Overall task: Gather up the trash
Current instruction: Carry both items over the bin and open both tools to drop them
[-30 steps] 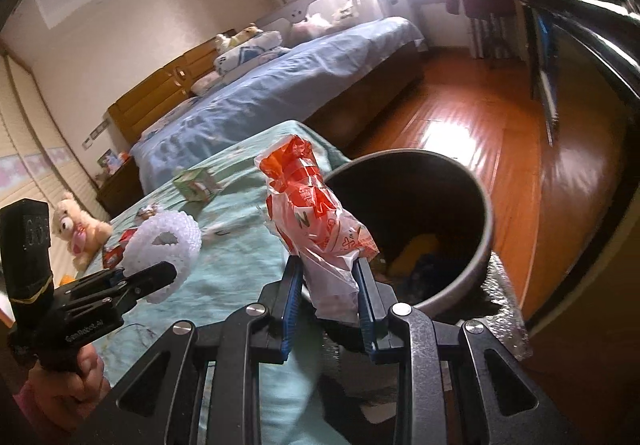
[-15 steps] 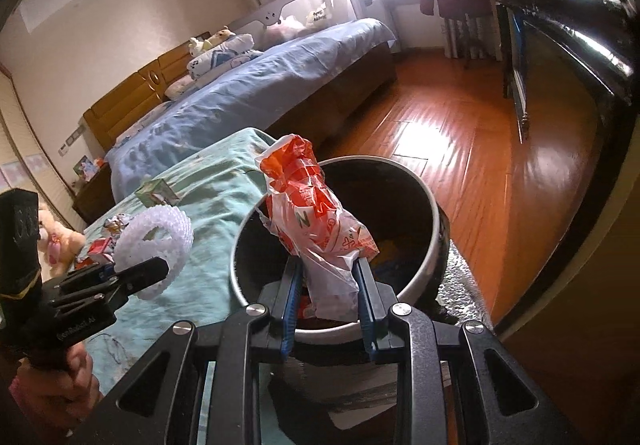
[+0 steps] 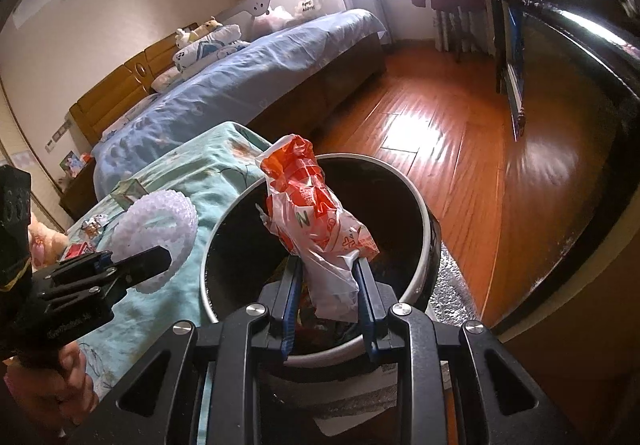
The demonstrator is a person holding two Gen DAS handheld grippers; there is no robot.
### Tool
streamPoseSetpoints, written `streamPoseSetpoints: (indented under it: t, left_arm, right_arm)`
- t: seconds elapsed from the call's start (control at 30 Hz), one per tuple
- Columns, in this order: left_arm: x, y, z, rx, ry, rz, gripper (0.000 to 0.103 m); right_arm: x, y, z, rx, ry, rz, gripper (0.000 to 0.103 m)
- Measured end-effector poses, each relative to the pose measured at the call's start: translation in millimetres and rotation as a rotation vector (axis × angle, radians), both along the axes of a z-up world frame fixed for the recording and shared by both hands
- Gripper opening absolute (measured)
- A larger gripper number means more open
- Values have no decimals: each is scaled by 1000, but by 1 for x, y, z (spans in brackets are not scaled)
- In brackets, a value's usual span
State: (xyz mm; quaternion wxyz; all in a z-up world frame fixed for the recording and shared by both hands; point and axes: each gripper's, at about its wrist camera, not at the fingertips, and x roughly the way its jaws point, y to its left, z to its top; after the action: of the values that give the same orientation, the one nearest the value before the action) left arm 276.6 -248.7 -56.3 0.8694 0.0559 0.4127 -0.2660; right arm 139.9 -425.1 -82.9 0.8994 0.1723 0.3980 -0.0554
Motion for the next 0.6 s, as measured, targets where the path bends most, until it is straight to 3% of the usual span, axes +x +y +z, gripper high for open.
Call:
streamPoseSetpoints:
  t: [0.6]
  left_arm:
    - [22, -20, -10, 10, 22, -10, 31]
  right_arm:
    - [17, -9, -7, -11, 32, -4, 26]
